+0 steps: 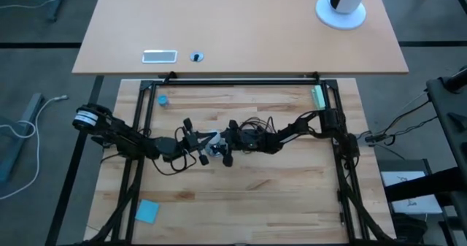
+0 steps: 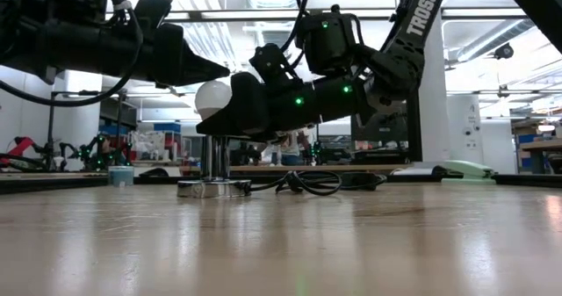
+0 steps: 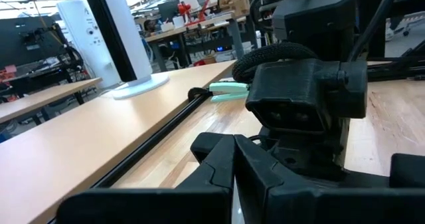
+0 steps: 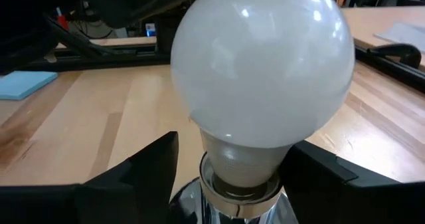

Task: Screw lightbulb
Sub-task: Insert the lightbulb into the lamp

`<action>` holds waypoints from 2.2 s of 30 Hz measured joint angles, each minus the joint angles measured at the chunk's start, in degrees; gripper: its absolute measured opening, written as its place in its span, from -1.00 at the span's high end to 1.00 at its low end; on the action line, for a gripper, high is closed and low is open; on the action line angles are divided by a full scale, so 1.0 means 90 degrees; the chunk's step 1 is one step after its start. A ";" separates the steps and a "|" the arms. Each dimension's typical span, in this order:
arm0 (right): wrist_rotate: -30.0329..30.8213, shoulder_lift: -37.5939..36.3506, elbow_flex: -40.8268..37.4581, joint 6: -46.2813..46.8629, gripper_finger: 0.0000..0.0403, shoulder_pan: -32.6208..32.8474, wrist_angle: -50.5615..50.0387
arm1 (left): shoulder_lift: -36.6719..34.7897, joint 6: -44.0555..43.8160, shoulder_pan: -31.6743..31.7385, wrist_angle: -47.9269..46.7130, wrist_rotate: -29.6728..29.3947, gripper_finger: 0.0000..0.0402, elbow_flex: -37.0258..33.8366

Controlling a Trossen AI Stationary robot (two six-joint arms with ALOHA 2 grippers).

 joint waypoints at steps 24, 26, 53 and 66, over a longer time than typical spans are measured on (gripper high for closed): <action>0.0155 -0.1498 -0.0086 0.0284 -0.15 0.0053 -0.3660 | 0.0005 -0.0039 0.0002 -0.0004 0.0032 1.00 -0.0007; 0.0159 -0.1644 -0.0151 0.0298 -0.14 0.0052 -0.3969 | 0.0005 -0.0121 0.0002 -0.0002 0.0049 1.00 -0.0007; -0.1903 -0.3025 -0.1104 -0.1369 0.01 -0.1638 -0.3054 | 0.0010 -0.0146 0.0080 0.0067 0.0027 1.00 0.0262; -0.2069 -0.2622 -0.1392 -0.1360 0.05 -0.1730 -0.2063 | 0.0005 -0.0418 0.0121 0.0063 -0.0029 1.00 0.0264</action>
